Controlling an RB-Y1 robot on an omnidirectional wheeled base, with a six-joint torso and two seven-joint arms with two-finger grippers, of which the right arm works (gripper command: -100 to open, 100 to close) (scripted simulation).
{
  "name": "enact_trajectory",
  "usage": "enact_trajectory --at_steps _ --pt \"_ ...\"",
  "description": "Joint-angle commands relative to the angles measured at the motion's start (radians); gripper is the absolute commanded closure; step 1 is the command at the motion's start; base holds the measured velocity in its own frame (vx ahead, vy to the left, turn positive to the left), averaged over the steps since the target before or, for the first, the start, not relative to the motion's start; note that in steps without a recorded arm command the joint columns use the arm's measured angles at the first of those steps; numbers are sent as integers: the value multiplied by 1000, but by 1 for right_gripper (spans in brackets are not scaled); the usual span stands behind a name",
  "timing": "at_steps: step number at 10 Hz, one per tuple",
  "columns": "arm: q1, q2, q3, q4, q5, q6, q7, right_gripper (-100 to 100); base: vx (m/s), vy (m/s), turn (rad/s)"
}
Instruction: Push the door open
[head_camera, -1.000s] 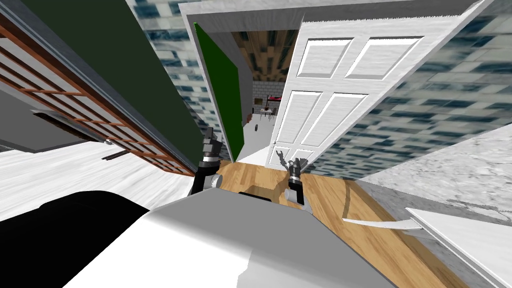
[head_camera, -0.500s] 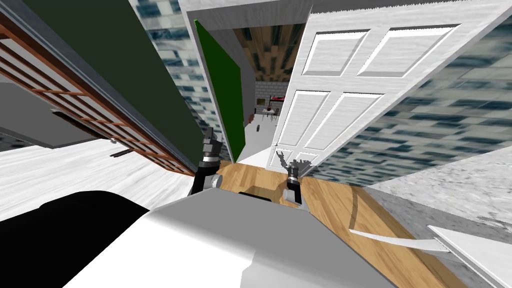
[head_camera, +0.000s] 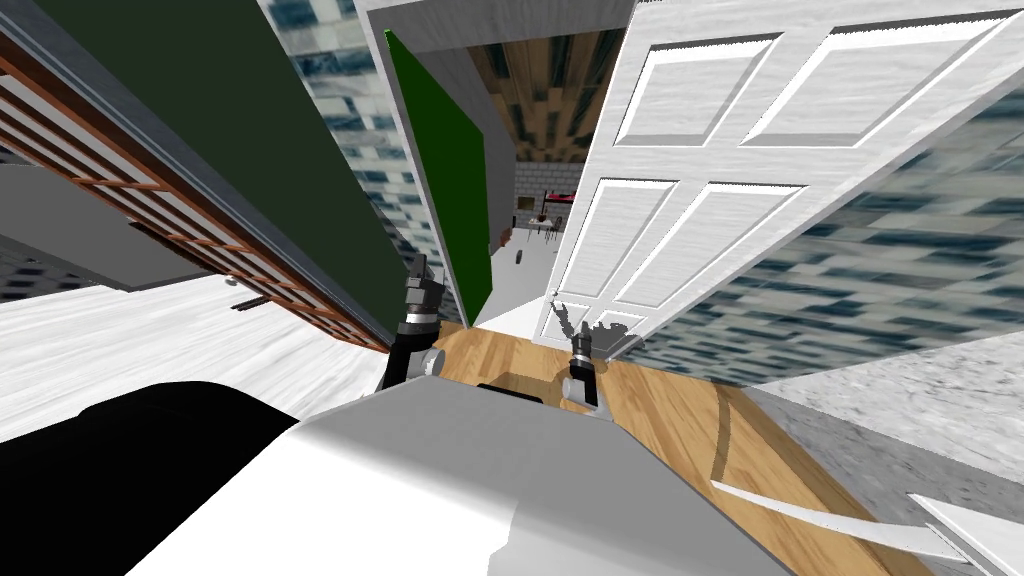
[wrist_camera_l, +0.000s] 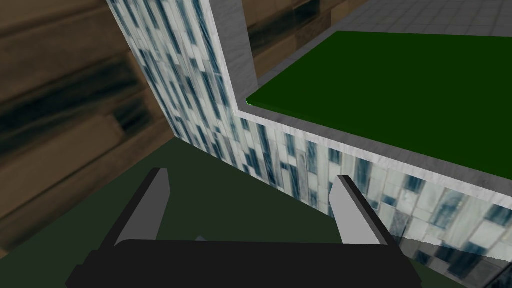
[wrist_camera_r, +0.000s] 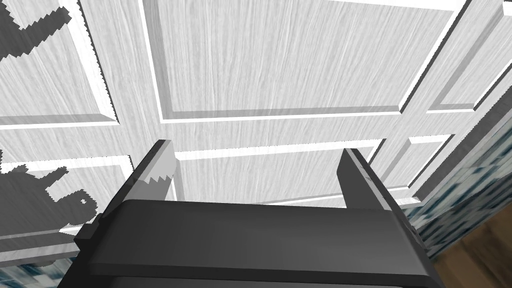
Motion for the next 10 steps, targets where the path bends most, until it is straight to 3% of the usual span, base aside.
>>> enact_trajectory --at_steps 1,10 --pt "-20 6 0 50 -10 -4 14 -100 123 -37 86" --pt "-92 40 0 233 -39 -40 55 -100 95 -29 56"
